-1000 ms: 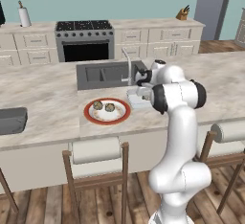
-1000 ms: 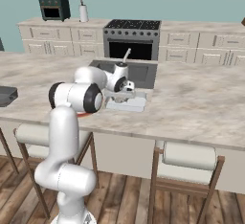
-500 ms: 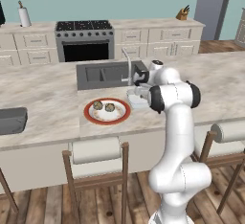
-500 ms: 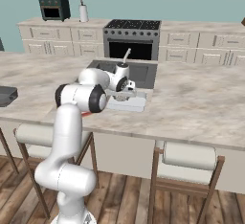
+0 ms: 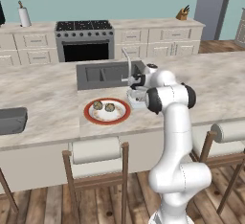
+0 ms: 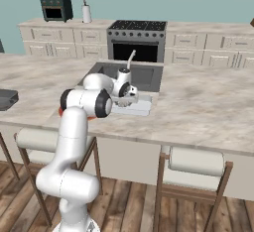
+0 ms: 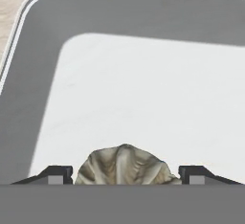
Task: Place two dumplings into each of the tupperware containers and then place the containers in the fridge.
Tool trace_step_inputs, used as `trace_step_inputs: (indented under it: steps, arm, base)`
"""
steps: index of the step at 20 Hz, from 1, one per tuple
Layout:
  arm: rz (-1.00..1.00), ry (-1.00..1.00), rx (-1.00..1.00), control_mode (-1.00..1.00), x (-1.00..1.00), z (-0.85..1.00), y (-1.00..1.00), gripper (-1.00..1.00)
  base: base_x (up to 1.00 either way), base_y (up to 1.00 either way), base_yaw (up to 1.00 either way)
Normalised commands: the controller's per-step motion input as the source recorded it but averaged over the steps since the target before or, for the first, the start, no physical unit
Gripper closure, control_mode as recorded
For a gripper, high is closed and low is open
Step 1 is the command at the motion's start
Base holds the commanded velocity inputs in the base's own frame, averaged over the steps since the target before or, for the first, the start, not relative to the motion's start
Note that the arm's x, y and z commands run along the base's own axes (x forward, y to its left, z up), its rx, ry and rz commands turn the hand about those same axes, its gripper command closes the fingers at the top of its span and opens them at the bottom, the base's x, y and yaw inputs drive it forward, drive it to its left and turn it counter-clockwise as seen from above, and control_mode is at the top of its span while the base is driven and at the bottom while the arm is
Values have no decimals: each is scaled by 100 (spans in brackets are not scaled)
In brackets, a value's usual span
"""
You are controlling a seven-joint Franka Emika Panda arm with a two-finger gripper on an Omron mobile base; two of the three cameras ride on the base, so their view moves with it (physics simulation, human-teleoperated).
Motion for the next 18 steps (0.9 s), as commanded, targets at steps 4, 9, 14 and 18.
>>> trace_step_inputs:
  steps: [4, 9, 14, 18]
  arm:
    - [0, 0, 0, -100, 10, -7, 7, -100]
    - [0, 0, 0, -100, 2, 0, 0, -100]
    - [0, 0, 0, -100, 0, 0, 0, -100]
    - [0, -1, 0, -100, -8, 41, 0, -100]
  base:
    - [0, 0, 0]
    - [0, 0, 0]
    - [0, 0, 0]
    - [0, 0, 0]
